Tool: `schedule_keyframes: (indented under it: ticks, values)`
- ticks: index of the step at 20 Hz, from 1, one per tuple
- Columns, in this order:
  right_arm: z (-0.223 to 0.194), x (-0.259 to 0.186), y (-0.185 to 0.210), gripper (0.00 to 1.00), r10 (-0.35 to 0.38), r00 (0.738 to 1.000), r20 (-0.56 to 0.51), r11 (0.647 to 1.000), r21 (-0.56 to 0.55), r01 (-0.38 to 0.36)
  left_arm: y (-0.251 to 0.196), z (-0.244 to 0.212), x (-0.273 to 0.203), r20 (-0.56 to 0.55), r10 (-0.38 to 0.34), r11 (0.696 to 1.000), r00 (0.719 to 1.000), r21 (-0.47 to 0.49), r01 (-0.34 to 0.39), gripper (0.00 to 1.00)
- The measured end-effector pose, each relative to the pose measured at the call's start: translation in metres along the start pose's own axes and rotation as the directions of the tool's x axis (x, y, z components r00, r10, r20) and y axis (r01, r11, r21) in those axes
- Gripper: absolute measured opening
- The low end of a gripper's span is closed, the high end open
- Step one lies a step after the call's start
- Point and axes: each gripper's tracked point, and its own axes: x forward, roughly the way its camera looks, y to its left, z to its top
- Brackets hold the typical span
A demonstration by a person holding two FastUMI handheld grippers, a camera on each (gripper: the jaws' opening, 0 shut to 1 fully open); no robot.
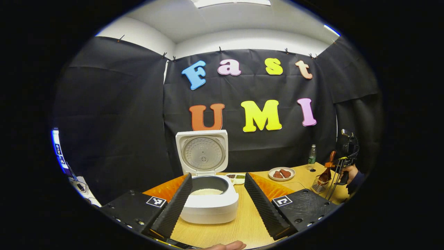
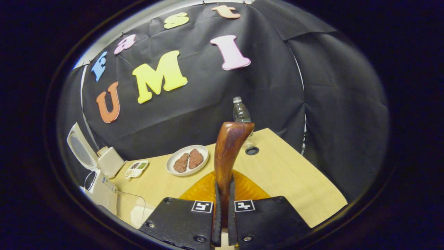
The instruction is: Close the left gripper, press the button to open the rice cooker; take a wooden spoon from the chopstick holder with the right hand, scoop a spoonful of rice and pour it into the rice cooker, then put the wooden spoon back into the chopstick holder.
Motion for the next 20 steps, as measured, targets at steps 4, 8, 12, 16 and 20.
schedule_keyframes:
  ticks: [4,8,12,16,20]
  values:
    - [0.026,-0.031,0.028,0.09,0.001,0.998,0.066,0.999,-0.050,0.002,0.010,-0.009,0.000,-0.006,0.001,1.000,1.000,-0.008,-0.001,0.95]
    - [0.041,-0.057,0.072,0.09,0.039,0.991,0.128,0.993,-0.116,-0.024,0.021,-0.022,-0.001,-0.030,0.007,0.999,1.000,-0.031,-0.008,0.95]
    - [0.036,-0.068,0.126,0.09,0.115,0.983,0.144,0.980,-0.180,-0.089,0.028,-0.022,-0.005,-0.028,-0.003,0.998,1.000,-0.059,0.001,0.95]
    - [0.013,-0.066,0.169,0.09,0.156,0.979,0.131,0.963,-0.241,-0.121,0.035,-0.028,-0.009,-0.034,-0.005,0.998,0.999,-0.057,0.003,0.95]
    - [-0.025,-0.053,0.197,0.09,0.175,0.981,0.080,0.961,-0.229,-0.153,0.039,-0.032,-0.011,-0.044,-0.003,0.998,0.999,-0.070,0.000,0.95]
